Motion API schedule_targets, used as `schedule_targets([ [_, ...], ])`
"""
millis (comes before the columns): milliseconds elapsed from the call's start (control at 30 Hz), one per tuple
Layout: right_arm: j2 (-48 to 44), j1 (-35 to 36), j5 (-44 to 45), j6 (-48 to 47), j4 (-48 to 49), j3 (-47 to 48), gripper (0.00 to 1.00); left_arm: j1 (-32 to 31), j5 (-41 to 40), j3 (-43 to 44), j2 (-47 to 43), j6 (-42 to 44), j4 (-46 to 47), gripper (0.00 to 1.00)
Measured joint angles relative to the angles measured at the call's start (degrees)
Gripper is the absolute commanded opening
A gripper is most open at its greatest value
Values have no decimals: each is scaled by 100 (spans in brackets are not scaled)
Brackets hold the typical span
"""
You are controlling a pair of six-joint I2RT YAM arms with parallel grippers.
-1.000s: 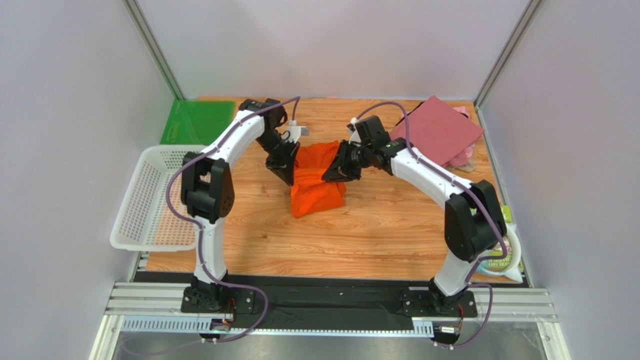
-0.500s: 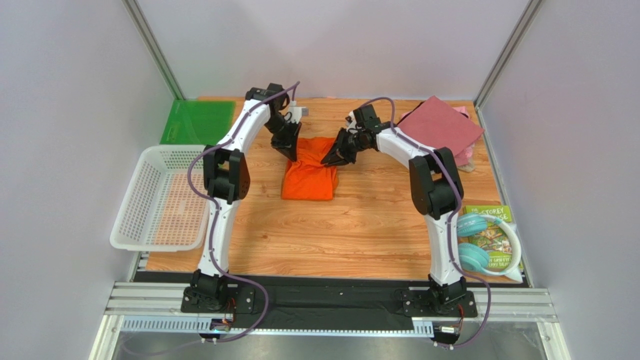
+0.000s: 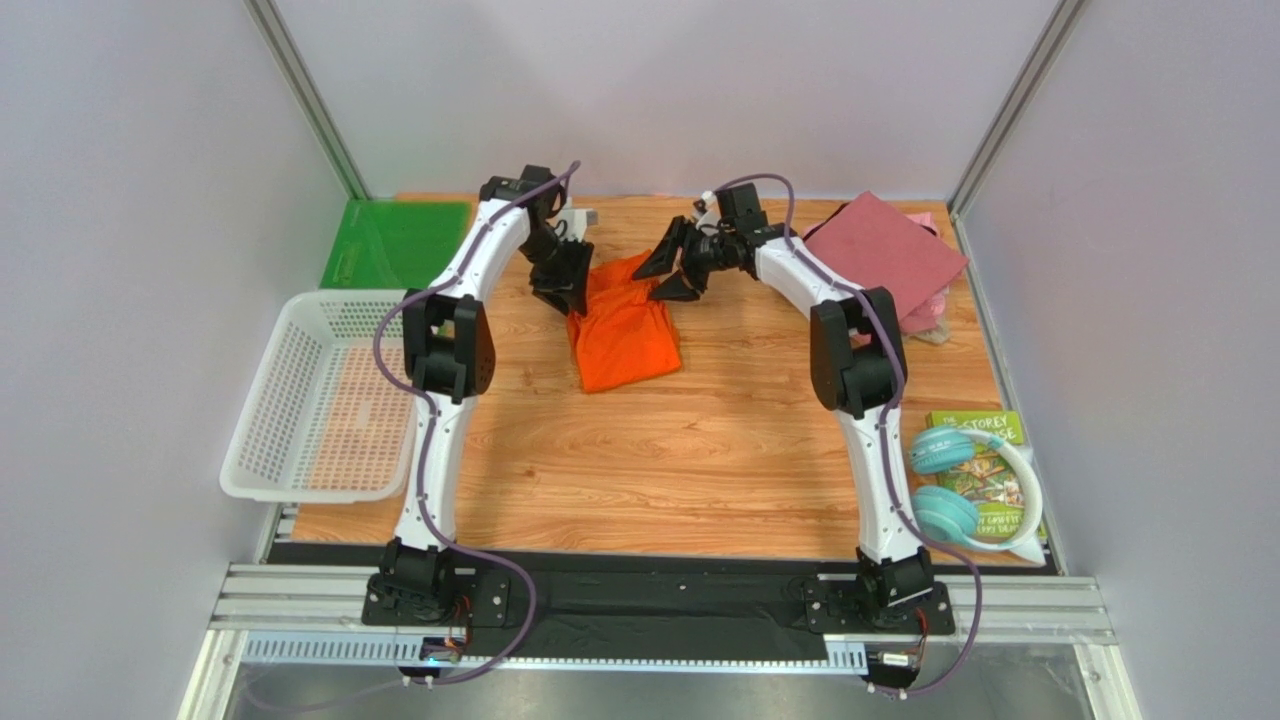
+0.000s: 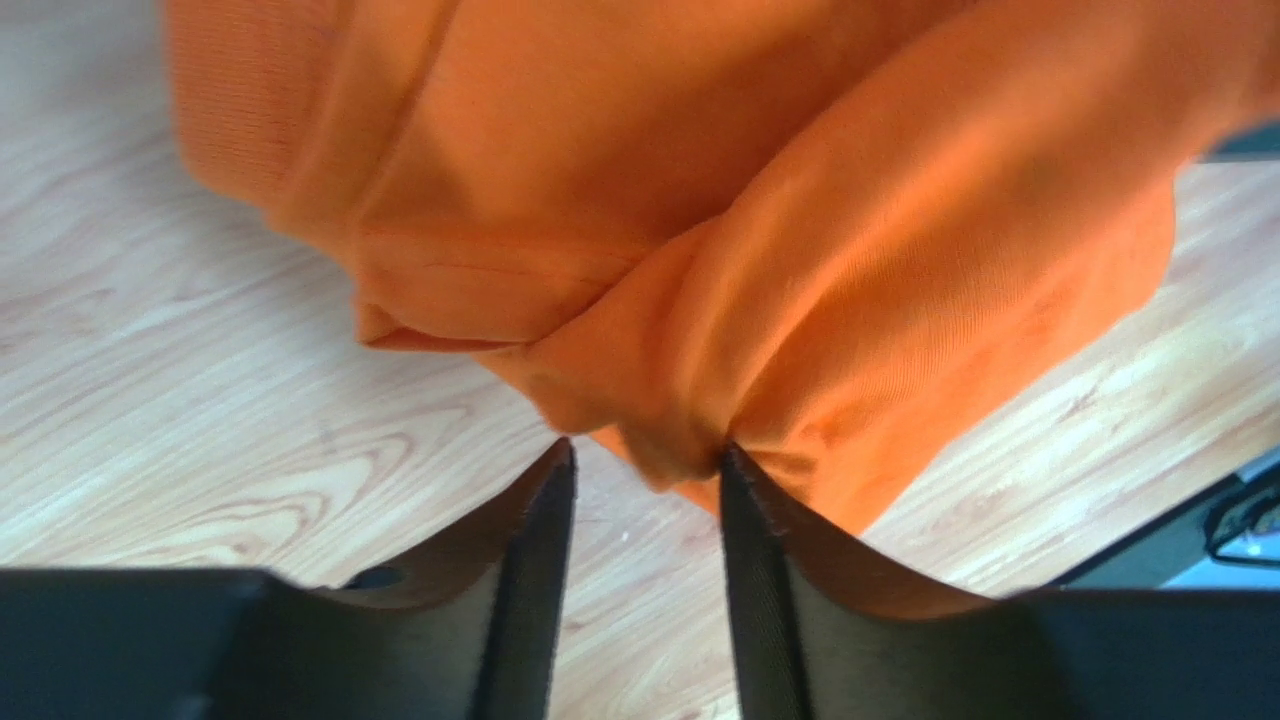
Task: Fold and stack the t-shirts
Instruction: Fold the tshirt
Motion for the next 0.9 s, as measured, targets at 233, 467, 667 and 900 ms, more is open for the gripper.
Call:
schedule_targets([
  [233, 160, -205, -26, -450, -304, 393, 75, 179, -317, 42, -74, -146, 282, 74],
  [467, -109, -166, 437, -1401, -1078, 232, 74, 579, -398, -267, -1123, -195, 509, 79],
  [667, -780, 173, -68, -1670, -1095, -68, 74, 1193, 299, -439, -2258, -516, 769, 82],
  [900, 31, 546, -1165, -1086, -225, 1176, 74, 1300, 1150, -1320, -2791, -568, 905, 82],
])
